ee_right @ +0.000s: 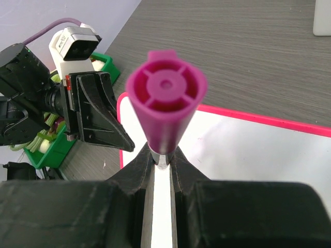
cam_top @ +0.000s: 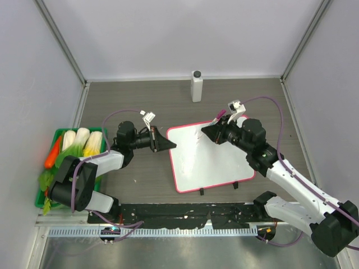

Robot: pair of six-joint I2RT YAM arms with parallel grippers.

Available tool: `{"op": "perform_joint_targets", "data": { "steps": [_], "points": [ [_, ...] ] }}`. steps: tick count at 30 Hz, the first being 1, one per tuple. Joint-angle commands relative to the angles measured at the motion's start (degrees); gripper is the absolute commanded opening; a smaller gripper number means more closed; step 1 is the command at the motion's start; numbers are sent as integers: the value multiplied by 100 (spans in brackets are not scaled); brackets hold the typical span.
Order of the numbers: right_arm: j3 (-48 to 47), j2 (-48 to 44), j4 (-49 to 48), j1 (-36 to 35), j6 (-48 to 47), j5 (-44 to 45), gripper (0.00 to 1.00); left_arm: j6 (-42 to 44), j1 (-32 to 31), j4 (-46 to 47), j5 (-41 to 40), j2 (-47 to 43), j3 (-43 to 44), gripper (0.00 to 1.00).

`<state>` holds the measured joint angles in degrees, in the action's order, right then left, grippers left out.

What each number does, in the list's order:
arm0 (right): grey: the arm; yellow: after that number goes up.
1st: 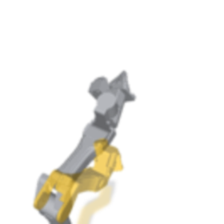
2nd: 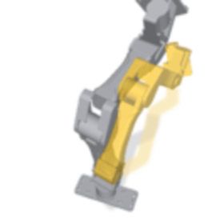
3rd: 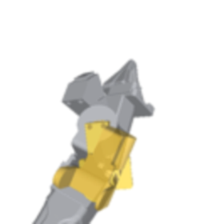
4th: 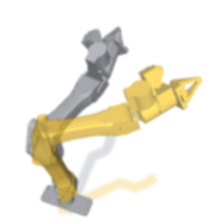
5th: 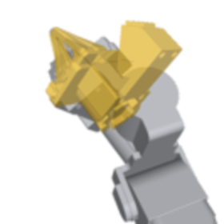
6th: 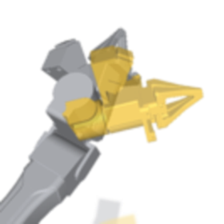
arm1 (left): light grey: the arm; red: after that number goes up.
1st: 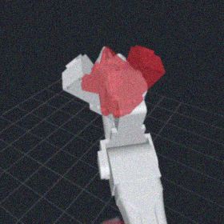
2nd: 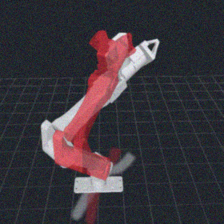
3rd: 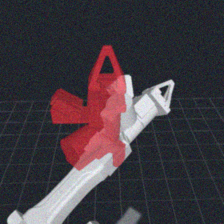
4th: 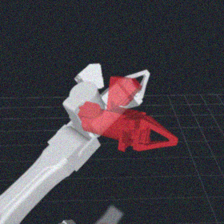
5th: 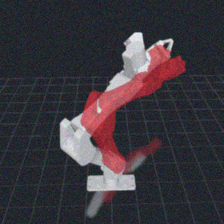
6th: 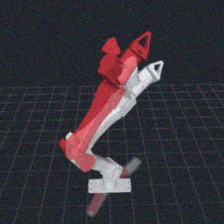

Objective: Write a sentence on the whiteboard
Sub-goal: Hold the whiteboard on the whiteboard stand.

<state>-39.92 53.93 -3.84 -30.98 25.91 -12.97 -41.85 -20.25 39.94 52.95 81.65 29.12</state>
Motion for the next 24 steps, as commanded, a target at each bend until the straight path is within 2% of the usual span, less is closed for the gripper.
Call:
{"op": "perform_joint_targets", "data": {
  "steps": [1, 24],
  "points": [
    [-33, -216, -443, -31, -148, -21, 1, 757, -67, -355, -487, 27, 23, 0],
    [-42, -58, -504, -189, -332, 58, 1, 739, -93, -435, -619, 97, 58, 0]
  ]
}}
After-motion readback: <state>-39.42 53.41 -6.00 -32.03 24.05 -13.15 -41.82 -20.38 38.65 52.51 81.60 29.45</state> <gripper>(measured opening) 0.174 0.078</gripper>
